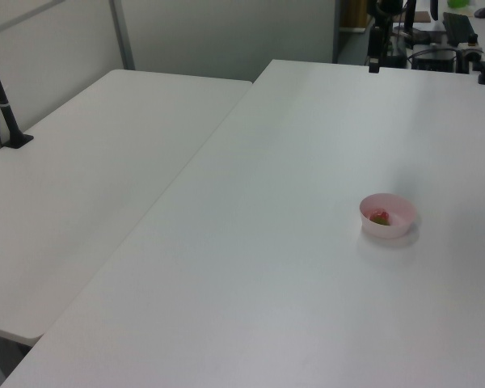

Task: Pick up strawberry from bowl
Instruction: 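Move the open gripper forward toward the pink bowl, then lower the open gripper into the pink bowl over the strawberry, then close the gripper fingers around the red strawberry in the bowl, then lift the strawberry up out of the bowl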

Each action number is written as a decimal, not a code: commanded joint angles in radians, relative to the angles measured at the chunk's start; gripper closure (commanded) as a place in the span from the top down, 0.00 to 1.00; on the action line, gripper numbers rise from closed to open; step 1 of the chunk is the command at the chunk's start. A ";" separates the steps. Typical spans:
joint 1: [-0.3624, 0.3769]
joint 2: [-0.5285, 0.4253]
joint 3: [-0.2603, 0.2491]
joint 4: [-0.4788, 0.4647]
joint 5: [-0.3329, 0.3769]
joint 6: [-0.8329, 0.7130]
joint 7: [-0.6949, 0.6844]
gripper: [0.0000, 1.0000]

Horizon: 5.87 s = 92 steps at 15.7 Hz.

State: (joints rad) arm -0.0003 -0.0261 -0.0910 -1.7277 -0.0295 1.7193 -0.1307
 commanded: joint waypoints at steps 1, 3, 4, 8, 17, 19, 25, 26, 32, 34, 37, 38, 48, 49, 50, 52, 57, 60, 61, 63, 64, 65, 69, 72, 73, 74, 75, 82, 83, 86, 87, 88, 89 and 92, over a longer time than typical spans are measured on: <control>-0.007 0.003 -0.001 0.008 -0.004 0.013 -0.012 1.00; -0.004 0.005 -0.004 0.008 -0.004 0.014 -0.012 1.00; -0.003 0.005 -0.004 0.008 -0.006 0.014 -0.013 1.00; -0.001 0.003 -0.004 0.007 -0.004 0.014 -0.049 1.00; 0.106 -0.006 -0.021 -0.058 -0.018 -0.073 -0.216 1.00; 0.158 -0.003 -0.035 -0.073 -0.015 -0.104 -0.227 1.00; 0.302 0.024 -0.036 -0.179 -0.015 -0.127 -0.213 1.00; 0.321 0.040 -0.036 -0.188 -0.017 -0.127 -0.211 1.00; 0.396 0.093 -0.038 -0.282 -0.015 -0.011 -0.123 1.00; 0.411 0.142 -0.036 -0.283 -0.015 0.034 -0.086 1.00; 0.427 0.210 -0.035 -0.283 -0.015 0.111 -0.086 1.00; 0.428 0.221 -0.035 -0.283 -0.015 0.132 -0.086 1.00; 0.447 0.253 -0.032 -0.285 -0.015 0.158 -0.082 0.89; 0.447 0.262 -0.030 -0.285 -0.017 0.160 -0.082 0.89; 0.447 0.267 -0.029 -0.285 -0.017 0.169 -0.082 0.89; 0.448 0.281 -0.027 -0.285 -0.017 0.180 -0.082 0.89; 0.454 0.298 -0.027 -0.285 -0.023 0.181 -0.082 0.81; 0.456 0.302 -0.026 -0.285 -0.040 0.184 -0.082 0.70; 0.459 0.302 -0.026 -0.285 -0.040 0.184 -0.082 0.66; 0.459 0.302 -0.026 -0.285 -0.040 0.183 -0.082 0.54; 0.459 0.301 -0.026 -0.285 -0.040 0.183 -0.082 0.48; 0.459 0.299 -0.026 -0.285 -0.040 0.181 -0.082 0.47; 0.457 0.296 -0.026 -0.283 -0.040 0.177 -0.082 0.40; 0.456 0.291 -0.027 -0.280 -0.040 0.172 -0.084 0.40; 0.454 0.285 -0.027 -0.279 -0.040 0.168 -0.084 0.40; 0.451 0.279 -0.027 -0.277 -0.040 0.163 -0.087 0.40; 0.450 0.276 -0.027 -0.274 -0.040 0.155 -0.090 0.40; 0.424 0.219 -0.079 -0.129 -0.021 -0.035 -0.168 0.40; 0.424 0.216 -0.102 -0.092 -0.009 -0.079 -0.194 0.40; 0.418 0.219 -0.174 0.012 0.039 -0.156 -0.250 0.40; 0.396 0.224 -0.180 0.023 0.046 -0.147 -0.251 0.40; 0.372 0.233 -0.181 0.033 0.048 -0.127 -0.251 0.40; 0.355 0.242 -0.181 0.036 0.046 -0.094 -0.251 0.40; 0.272 0.271 -0.176 0.034 0.040 -0.058 -0.266 0.40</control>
State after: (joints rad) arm 0.3403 0.1996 -0.2671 -1.7095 -0.0029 1.6299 -0.3638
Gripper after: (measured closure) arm 0.595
